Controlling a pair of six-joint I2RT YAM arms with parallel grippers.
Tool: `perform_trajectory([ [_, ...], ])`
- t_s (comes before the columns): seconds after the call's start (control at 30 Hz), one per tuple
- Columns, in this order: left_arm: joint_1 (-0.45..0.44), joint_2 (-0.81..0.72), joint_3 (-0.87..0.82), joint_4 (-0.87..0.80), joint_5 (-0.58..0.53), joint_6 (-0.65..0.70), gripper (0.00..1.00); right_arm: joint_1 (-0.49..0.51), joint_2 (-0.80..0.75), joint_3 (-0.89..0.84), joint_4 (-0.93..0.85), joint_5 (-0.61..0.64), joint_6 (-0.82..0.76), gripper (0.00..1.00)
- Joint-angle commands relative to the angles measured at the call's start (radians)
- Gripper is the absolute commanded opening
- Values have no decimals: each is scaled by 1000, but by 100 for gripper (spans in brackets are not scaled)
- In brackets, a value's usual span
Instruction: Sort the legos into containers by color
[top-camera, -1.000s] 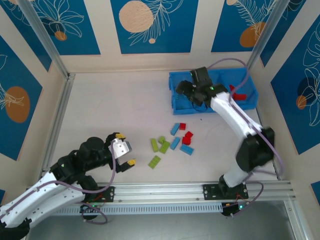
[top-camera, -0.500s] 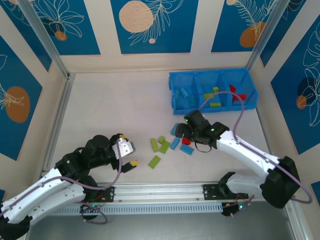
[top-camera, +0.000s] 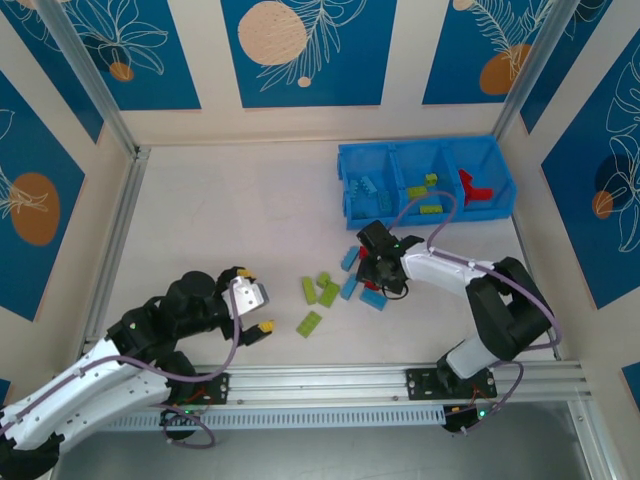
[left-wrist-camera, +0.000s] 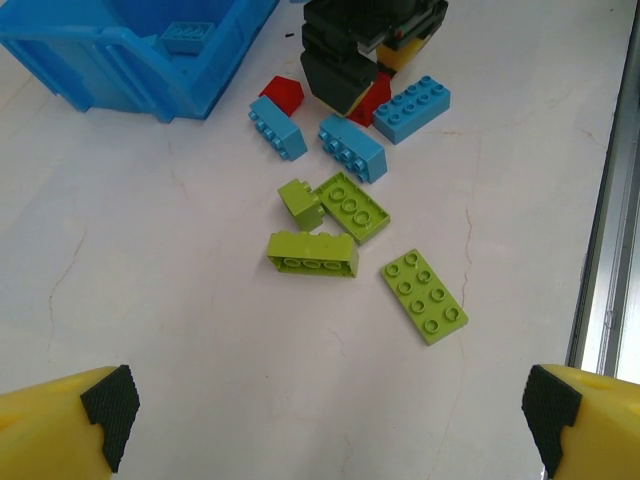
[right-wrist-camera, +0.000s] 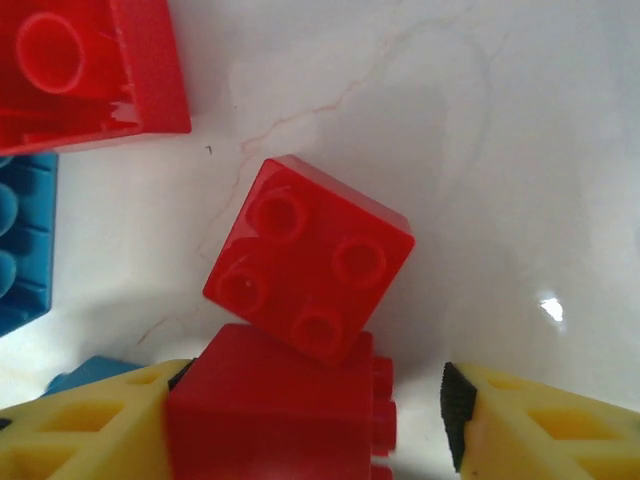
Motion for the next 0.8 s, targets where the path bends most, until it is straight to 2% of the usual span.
perform_trajectory([
  [0.0, 10, -9, 4, 3, 20, 0, 100, -3, 21, -11, 31, -31, 19, 58],
  [0.17, 11, -8, 3, 3, 21, 1, 100, 10, -25, -17, 14, -10, 44, 39],
  [0.37, 11, -10, 4, 4, 26, 1, 100, 43, -248, -23, -76, 111, 90, 32],
  [0.5, 12, -22, 5, 17, 89, 7, 100, 18, -435, -31, -98, 201, 86, 26],
  [0.6, 12, -50, 1, 40, 158, 8, 100, -94, -520, 7, -121, 224, 11, 27],
  [0.7, 12, -88, -9, 65, 217, 7, 100, -296, -531, 69, -93, 166, -98, 27],
  [0.77, 12, -108, -18, 89, 230, -6, 100, -452, -493, 120, -48, 79, -149, 27],
])
